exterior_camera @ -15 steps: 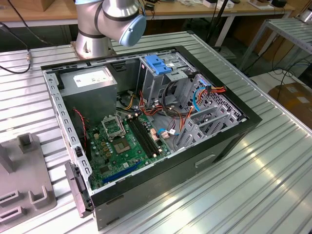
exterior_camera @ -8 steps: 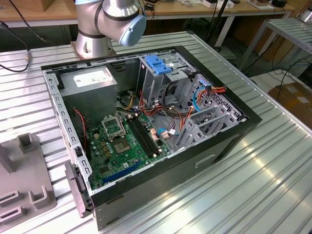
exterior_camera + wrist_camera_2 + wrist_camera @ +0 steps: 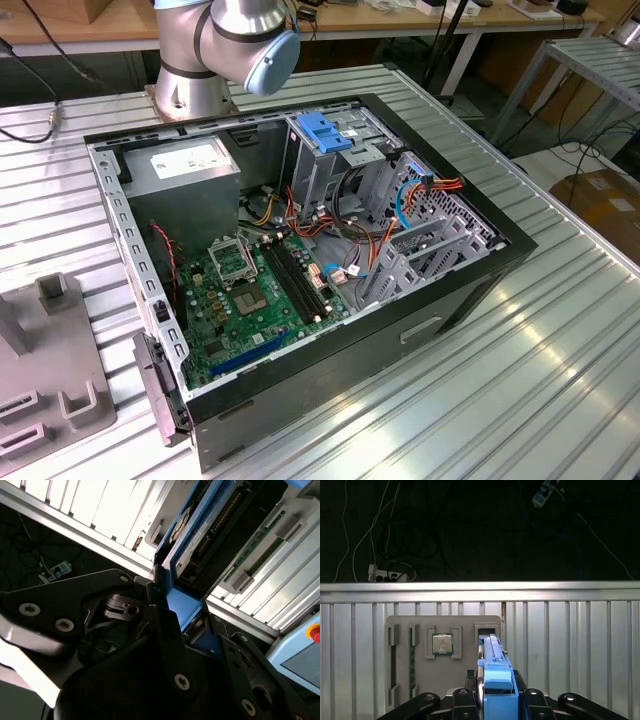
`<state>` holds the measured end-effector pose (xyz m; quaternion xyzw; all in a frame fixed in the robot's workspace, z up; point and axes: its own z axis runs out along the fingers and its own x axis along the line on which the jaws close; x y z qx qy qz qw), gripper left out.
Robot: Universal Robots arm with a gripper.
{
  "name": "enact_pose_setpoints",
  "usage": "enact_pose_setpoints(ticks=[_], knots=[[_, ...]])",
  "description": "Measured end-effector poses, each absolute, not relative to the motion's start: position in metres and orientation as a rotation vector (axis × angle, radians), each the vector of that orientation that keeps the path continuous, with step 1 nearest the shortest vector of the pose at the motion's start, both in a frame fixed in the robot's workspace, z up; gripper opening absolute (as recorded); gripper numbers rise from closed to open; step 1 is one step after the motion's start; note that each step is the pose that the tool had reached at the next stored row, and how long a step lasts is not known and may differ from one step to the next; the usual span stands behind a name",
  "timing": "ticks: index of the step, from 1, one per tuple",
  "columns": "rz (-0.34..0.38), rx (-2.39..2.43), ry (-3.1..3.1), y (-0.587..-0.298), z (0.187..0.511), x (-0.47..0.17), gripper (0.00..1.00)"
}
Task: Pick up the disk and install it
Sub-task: 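Pick up the disk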
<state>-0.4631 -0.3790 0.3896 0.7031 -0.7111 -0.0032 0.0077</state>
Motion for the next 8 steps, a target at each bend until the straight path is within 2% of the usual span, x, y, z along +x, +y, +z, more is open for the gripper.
enact_pose_setpoints(ticks=[8], knots=[[-0.010, 2.198, -2.223, -0.379, 0.406, -0.463, 0.37]])
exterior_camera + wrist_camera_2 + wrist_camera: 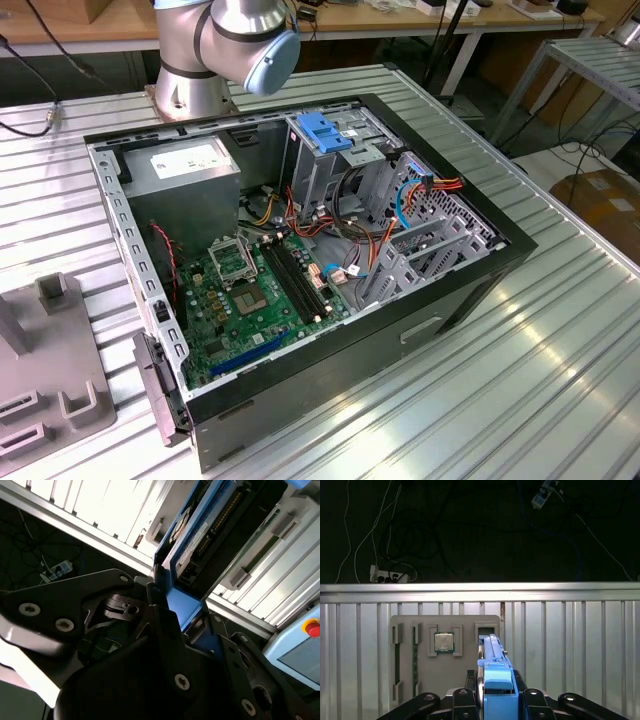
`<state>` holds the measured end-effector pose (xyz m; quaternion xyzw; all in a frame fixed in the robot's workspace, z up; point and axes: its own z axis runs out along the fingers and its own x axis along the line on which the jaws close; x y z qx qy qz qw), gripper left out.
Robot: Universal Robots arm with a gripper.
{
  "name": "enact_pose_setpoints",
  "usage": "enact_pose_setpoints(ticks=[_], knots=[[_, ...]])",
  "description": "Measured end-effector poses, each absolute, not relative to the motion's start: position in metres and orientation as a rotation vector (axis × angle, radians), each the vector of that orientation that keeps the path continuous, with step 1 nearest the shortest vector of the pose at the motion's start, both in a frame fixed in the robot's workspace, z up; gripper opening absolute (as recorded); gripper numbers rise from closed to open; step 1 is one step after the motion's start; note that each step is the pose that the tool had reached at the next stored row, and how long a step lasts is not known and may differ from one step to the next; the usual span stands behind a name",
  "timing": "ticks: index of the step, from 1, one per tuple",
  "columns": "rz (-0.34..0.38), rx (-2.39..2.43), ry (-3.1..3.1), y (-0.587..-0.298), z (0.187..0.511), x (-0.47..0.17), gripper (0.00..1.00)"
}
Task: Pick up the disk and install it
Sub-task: 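Pick up the disk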
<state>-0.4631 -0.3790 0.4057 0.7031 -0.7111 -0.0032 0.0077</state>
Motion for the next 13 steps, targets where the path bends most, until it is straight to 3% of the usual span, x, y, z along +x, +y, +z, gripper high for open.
enact_pose_setpoints(ticks=[13], knots=[[-0.010, 2.198, -2.223, -0.379, 0.426, -0.463, 0.37]])
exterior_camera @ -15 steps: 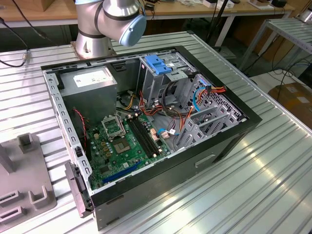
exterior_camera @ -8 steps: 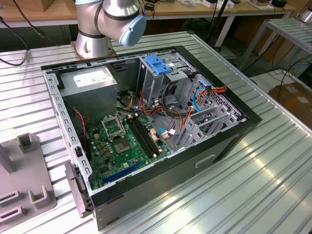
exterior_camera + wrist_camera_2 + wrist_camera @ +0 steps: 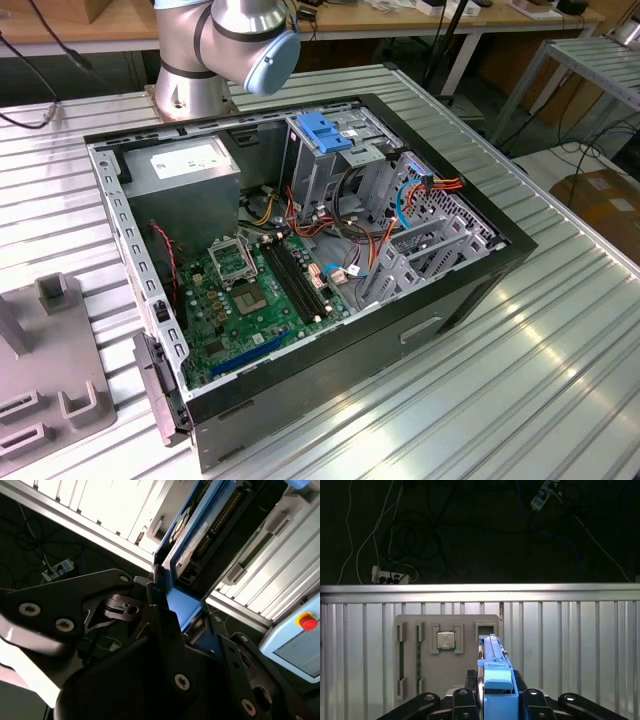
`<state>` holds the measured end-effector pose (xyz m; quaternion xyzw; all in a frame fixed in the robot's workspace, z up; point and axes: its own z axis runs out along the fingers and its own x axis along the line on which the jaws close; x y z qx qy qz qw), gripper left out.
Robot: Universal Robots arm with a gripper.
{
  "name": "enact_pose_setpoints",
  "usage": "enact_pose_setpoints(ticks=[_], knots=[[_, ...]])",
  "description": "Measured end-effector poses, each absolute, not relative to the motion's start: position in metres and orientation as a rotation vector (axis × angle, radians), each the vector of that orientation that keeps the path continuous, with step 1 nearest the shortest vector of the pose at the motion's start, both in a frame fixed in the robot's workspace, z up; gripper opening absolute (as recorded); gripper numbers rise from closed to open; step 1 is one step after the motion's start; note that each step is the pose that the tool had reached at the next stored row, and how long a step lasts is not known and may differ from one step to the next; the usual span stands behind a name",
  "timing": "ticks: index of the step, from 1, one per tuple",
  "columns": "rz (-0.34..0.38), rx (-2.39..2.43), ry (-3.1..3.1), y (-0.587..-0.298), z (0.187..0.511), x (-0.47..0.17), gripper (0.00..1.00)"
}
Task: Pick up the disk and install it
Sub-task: 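Pick up the disk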
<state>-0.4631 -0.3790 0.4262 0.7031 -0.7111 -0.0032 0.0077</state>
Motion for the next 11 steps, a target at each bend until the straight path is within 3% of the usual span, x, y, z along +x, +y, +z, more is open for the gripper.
enact_pose_setpoints(ticks=[11], knots=[[-0.010, 2.198, -2.223, -0.379, 0.443, -0.463, 0.37]])
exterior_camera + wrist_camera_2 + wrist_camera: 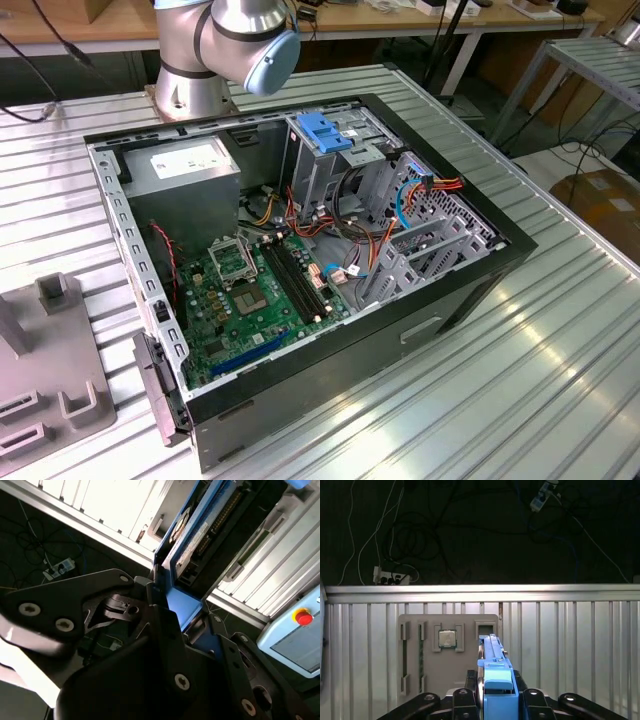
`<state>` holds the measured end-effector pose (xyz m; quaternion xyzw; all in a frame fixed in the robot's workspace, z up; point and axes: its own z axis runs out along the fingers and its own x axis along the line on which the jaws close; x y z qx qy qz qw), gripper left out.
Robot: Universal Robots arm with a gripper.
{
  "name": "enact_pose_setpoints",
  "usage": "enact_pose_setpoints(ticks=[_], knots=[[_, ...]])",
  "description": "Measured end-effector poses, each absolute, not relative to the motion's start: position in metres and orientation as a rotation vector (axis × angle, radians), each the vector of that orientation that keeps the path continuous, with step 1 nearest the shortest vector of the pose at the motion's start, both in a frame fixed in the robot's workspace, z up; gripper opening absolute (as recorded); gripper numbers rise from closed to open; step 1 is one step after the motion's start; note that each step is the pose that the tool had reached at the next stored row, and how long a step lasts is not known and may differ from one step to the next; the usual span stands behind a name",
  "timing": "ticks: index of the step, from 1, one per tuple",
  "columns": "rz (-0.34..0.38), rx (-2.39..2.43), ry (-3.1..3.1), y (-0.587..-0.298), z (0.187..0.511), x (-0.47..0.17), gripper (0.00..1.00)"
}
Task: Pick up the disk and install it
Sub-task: 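Pick up the disk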
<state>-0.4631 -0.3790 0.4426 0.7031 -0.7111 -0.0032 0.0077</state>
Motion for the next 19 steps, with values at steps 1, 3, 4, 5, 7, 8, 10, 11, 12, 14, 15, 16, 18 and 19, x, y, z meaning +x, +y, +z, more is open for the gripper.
enact_pose_setpoints(ticks=[1, 3, 4, 5, 7, 8, 10, 11, 12, 14, 15, 16, 18, 19], knots=[[-0.010, 2.198, -2.223, -0.379, 0.444, -0.463, 0.37], [-0.010, 2.198, -2.223, -0.379, 0.448, -0.463, 0.37], [-0.010, 2.198, -2.223, -0.379, 0.449, -0.463, 0.37], [-0.010, 2.198, -2.223, -0.379, 0.451, -0.463, 0.37], [-0.010, 2.198, -2.223, -0.379, 0.454, -0.463, 0.37], [-0.010, 2.198, -2.223, -0.379, 0.454, -0.463, 0.37], [-0.010, 2.198, -2.223, -0.379, 0.454, -0.463, 0.37], [-0.011, 2.198, -2.223, -0.379, 0.454, -0.463, 0.37], [-0.010, 2.198, -2.223, -0.379, 0.454, -0.463, 0.37], [-0.009, 2.198, -2.222, -0.379, 0.454, -0.458, 0.37], [-0.009, 2.197, -2.222, -0.379, 0.454, -0.455, 0.37], [-0.008, 2.197, -2.222, -0.379, 0.454, -0.452, 0.37], [-0.008, 2.197, -2.222, -0.379, 0.454, -0.445, 0.37], [-0.008, 2.197, -2.222, -0.379, 0.454, -0.444, 0.37]])
